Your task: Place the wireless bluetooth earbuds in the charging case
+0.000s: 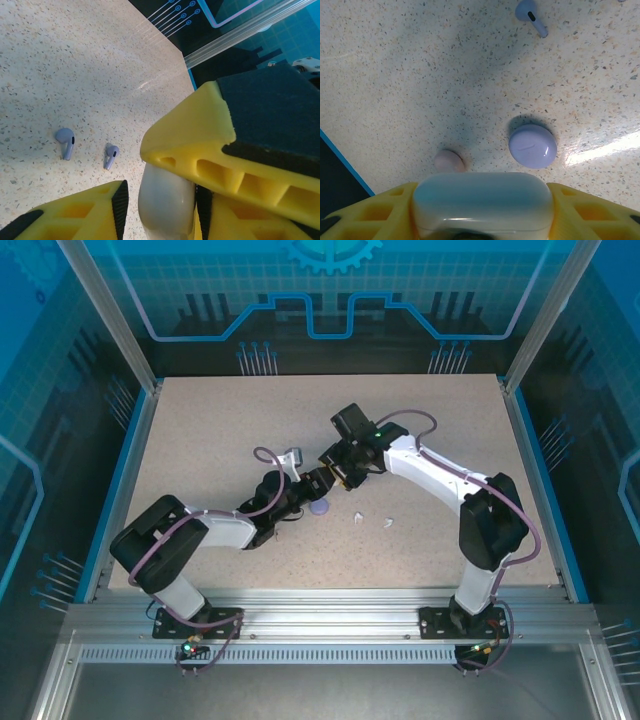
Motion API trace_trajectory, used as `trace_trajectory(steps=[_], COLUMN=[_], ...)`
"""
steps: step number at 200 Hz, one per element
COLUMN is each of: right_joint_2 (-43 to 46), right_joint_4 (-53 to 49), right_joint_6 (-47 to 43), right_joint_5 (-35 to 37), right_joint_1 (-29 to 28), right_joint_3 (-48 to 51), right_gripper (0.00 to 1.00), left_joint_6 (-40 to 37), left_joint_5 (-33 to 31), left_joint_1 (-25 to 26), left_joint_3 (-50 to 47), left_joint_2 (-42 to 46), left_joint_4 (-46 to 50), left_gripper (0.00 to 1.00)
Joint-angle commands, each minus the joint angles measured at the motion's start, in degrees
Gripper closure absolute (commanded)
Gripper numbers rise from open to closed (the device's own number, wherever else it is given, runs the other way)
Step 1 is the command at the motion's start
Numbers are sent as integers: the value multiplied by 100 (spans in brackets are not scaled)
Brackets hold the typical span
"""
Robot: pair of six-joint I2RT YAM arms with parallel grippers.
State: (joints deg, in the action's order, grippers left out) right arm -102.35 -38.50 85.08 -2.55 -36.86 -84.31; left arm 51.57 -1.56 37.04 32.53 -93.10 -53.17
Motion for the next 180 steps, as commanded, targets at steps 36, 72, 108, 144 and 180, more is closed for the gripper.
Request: trace_trajectory(steps=[36,72,108,144,180], right_joint_2=[145,151,154,149,152], right_joint_4=[-11,9,42,70,106], right_joint_6=[70,88,88,95,97], right_joint_5=[-110,-112,-119,-132,-149], right_joint_1=[-27,-32,-23,-23,-3], right_joint_3=[141,138,128,150,160], right_gripper=[53,53,53,53,53], left_joint_6=[72,64,57,51,48], left_joint_5=[-100,-107,-121,-121,-144], left_joint_1=[34,75,116,166,243], left_joint_3=[122,104,113,139,150], left_joint_2=[-94,-94,-103,-120,-156], left_joint_4=[-354,-371,-343,-320,-317], left_gripper=[66,72,79,80,82])
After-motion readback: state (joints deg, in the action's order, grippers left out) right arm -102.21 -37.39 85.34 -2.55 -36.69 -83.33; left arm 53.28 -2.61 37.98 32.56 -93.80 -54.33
